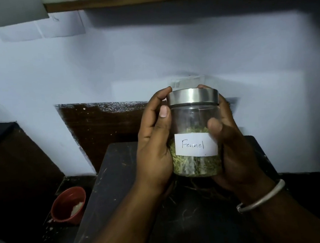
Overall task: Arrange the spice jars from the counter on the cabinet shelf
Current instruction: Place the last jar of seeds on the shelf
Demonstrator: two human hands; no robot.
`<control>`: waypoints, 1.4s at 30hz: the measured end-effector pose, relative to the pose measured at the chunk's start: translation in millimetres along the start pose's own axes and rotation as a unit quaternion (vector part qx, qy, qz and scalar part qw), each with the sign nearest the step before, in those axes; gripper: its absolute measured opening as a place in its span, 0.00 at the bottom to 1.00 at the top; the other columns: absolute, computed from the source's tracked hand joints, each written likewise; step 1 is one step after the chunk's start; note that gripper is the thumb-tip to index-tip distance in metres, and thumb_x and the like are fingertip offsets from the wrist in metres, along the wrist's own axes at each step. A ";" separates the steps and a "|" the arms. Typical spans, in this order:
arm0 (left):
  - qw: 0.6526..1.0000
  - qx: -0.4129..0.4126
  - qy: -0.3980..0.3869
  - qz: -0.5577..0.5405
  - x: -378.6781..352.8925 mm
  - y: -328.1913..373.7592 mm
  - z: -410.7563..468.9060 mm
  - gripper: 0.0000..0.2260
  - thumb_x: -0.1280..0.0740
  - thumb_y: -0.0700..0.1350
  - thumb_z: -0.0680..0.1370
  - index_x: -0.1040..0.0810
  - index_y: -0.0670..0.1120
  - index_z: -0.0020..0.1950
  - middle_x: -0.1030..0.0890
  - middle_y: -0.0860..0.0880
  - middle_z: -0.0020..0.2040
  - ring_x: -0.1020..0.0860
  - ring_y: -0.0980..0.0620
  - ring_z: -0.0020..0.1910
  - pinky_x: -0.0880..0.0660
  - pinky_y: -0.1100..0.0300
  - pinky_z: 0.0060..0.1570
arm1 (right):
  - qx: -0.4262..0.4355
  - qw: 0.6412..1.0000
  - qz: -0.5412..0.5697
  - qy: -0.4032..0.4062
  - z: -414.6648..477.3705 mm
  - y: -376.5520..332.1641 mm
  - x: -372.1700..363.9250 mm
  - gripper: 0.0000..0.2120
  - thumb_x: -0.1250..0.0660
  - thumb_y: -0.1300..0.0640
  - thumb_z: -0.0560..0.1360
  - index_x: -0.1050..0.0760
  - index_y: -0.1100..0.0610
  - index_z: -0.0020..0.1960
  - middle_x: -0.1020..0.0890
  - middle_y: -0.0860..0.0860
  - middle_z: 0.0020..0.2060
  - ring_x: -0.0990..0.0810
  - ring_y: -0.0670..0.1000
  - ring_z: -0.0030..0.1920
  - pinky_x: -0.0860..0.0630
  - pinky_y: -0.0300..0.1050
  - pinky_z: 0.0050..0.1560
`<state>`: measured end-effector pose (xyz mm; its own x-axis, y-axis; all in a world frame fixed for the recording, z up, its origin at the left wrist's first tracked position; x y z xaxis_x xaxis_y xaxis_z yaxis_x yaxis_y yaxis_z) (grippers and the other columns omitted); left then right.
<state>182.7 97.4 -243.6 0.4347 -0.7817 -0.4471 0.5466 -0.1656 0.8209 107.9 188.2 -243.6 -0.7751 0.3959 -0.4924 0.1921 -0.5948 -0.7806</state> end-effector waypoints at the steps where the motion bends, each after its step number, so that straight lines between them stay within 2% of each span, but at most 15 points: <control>1: 1.000 0.000 -0.002 -0.005 -5.2 -1.1 1.4 0.16 0.39 0.50 0.82 0.23 0.51 0.68 0.22 0.38 0.69 0.22 0.37 0.68 0.22 0.42 0.62 | -0.002 1.000 -0.009 -0.007 -0.8 -4.6 3.3 0.39 0.25 0.57 0.69 0.37 0.52 0.76 0.21 0.58 0.64 0.19 0.60 0.62 0.20 0.55 0.55; 4: 1.000 0.001 -0.011 -0.024 -17.1 -1.4 5.4 0.18 0.38 0.52 0.81 0.24 0.48 0.69 0.22 0.36 0.68 0.20 0.40 0.63 0.20 0.46 0.58 | -0.007 0.999 -0.028 -0.019 -3.5 -15.7 10.4 0.37 0.30 0.60 0.70 0.38 0.49 0.76 0.20 0.56 0.64 0.18 0.58 0.61 0.19 0.51 0.53; 7: 0.999 0.012 -0.022 -0.044 -24.3 -4.0 10.2 0.21 0.37 0.52 0.81 0.26 0.45 0.72 0.24 0.34 0.69 0.20 0.40 0.61 0.19 0.48 0.55 | 0.003 0.999 -0.042 -0.013 -3.0 -24.6 14.0 0.33 0.33 0.61 0.76 0.40 0.52 0.78 0.22 0.60 0.67 0.19 0.59 0.63 0.19 0.50 0.56; 10: 0.998 0.010 -0.024 -0.057 -30.7 -6.0 12.8 0.21 0.35 0.54 0.79 0.24 0.48 0.70 0.23 0.34 0.68 0.19 0.40 0.60 0.19 0.49 0.55 | 0.021 0.999 -0.046 0.003 -2.0 -31.9 16.4 0.32 0.34 0.54 0.74 0.39 0.54 0.77 0.22 0.58 0.67 0.19 0.57 0.64 0.20 0.48 0.58; 13: 0.998 -0.001 -0.027 -0.052 -36.6 -6.6 14.3 0.20 0.34 0.55 0.78 0.21 0.51 0.68 0.22 0.36 0.69 0.20 0.39 0.62 0.18 0.49 0.55 | 0.031 0.998 -0.047 -0.002 -1.0 -37.7 17.7 0.33 0.34 0.51 0.73 0.38 0.53 0.76 0.20 0.55 0.65 0.19 0.55 0.63 0.20 0.48 0.58; 18: 0.999 -0.013 -0.039 -0.036 -42.8 -5.6 19.3 0.24 0.36 0.54 0.79 0.27 0.44 0.73 0.26 0.33 0.70 0.21 0.42 0.60 0.20 0.52 0.52 | 0.032 0.999 -0.037 0.001 1.1 -45.3 20.5 0.34 0.34 0.51 0.74 0.40 0.54 0.77 0.22 0.56 0.67 0.20 0.55 0.65 0.20 0.48 0.59; 20: 0.998 -0.021 -0.043 -0.031 -45.7 -4.4 21.3 0.22 0.36 0.54 0.79 0.24 0.47 0.71 0.24 0.34 0.70 0.21 0.43 0.60 0.20 0.52 0.53 | 0.036 0.999 -0.035 0.000 2.8 -47.0 22.5 0.31 0.33 0.53 0.76 0.39 0.52 0.76 0.20 0.53 0.65 0.19 0.54 0.64 0.21 0.45 0.58; 25: 0.998 -0.031 -0.048 -0.009 -52.1 -1.0 29.5 0.19 0.35 0.54 0.78 0.21 0.51 0.68 0.20 0.40 0.67 0.19 0.45 0.59 0.19 0.54 0.51 | 0.047 0.998 -0.042 0.003 10.1 -50.9 28.8 0.33 0.29 0.53 0.76 0.38 0.52 0.77 0.23 0.57 0.66 0.20 0.58 0.64 0.20 0.50 0.58; 28: 0.997 -0.051 -0.056 0.022 -57.6 2.0 38.6 0.18 0.34 0.56 0.77 0.18 0.56 0.65 0.17 0.45 0.63 0.17 0.46 0.57 0.18 0.54 0.49 | 0.052 0.993 -0.107 0.009 18.5 -57.4 33.6 0.30 0.30 0.53 0.74 0.35 0.48 0.74 0.19 0.54 0.62 0.17 0.57 0.60 0.19 0.48 0.53; 30: 0.994 -0.077 -0.062 0.042 -62.8 6.9 49.4 0.15 0.32 0.56 0.77 0.17 0.58 0.63 0.16 0.48 0.61 0.16 0.47 0.55 0.19 0.53 0.48 | 0.055 0.984 -0.169 0.017 25.9 -67.7 37.5 0.32 0.27 0.51 0.71 0.34 0.46 0.73 0.19 0.52 0.61 0.16 0.55 0.58 0.18 0.46 0.51; 33: 0.987 -0.125 -0.068 0.077 -75.5 17.1 77.1 0.12 0.33 0.53 0.80 0.17 0.60 0.62 0.18 0.48 0.62 0.17 0.47 0.56 0.19 0.54 0.48 | 0.064 0.961 -0.266 0.032 45.9 -99.3 44.5 0.35 0.22 0.47 0.66 0.30 0.44 0.70 0.18 0.50 0.61 0.16 0.53 0.59 0.17 0.47 0.52; 36: 0.969 -0.183 -0.090 0.142 -99.8 29.3 119.9 0.14 0.37 0.51 0.81 0.18 0.60 0.64 0.20 0.47 0.64 0.19 0.48 0.61 0.19 0.53 0.54 | 0.097 0.911 -0.398 0.049 77.3 -148.7 51.2 0.36 0.22 0.39 0.62 0.27 0.41 0.68 0.17 0.46 0.58 0.16 0.47 0.57 0.16 0.50 0.54; 39: 0.934 -0.250 -0.124 0.225 -133.1 43.4 176.2 0.15 0.37 0.51 0.83 0.25 0.62 0.69 0.21 0.53 0.65 0.21 0.53 0.64 0.21 0.56 0.60 | 0.146 0.866 -0.471 0.077 118.8 -200.7 59.4 0.37 0.21 0.39 0.60 0.28 0.42 0.67 0.17 0.45 0.55 0.16 0.45 0.52 0.16 0.47 0.51; 41: 0.899 -0.290 -0.144 0.295 -156.2 52.5 222.1 0.18 0.37 0.52 0.84 0.29 0.61 0.74 0.21 0.57 0.62 0.21 0.57 0.60 0.21 0.59 0.57 | 0.176 0.826 -0.526 0.099 151.1 -234.2 71.7 0.32 0.20 0.40 0.63 0.29 0.39 0.64 0.19 0.42 0.50 0.16 0.44 0.48 0.16 0.45 0.46; 42: 0.876 -0.309 -0.147 0.340 -166.0 56.1 246.9 0.19 0.37 0.52 0.84 0.30 0.59 0.76 0.20 0.56 0.59 0.20 0.56 0.58 0.21 0.57 0.56 | 0.192 0.802 -0.553 0.116 167.5 -250.2 81.3 0.29 0.20 0.42 0.66 0.29 0.39 0.62 0.20 0.41 0.48 0.17 0.45 0.46 0.16 0.46 0.45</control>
<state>-35.5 69.5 -35.6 0.6570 -0.7095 0.2551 0.5556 0.6843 0.4723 -104.0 252.0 -23.8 -0.2024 0.9232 0.3268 -0.7703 0.0560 -0.6352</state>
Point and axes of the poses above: each hand's wrist, its own z-axis towards the middle knuckle, its own x-axis out of the back of the hand, y = z × x, the point moved 4 cm from there along z, towards the middle knuckle
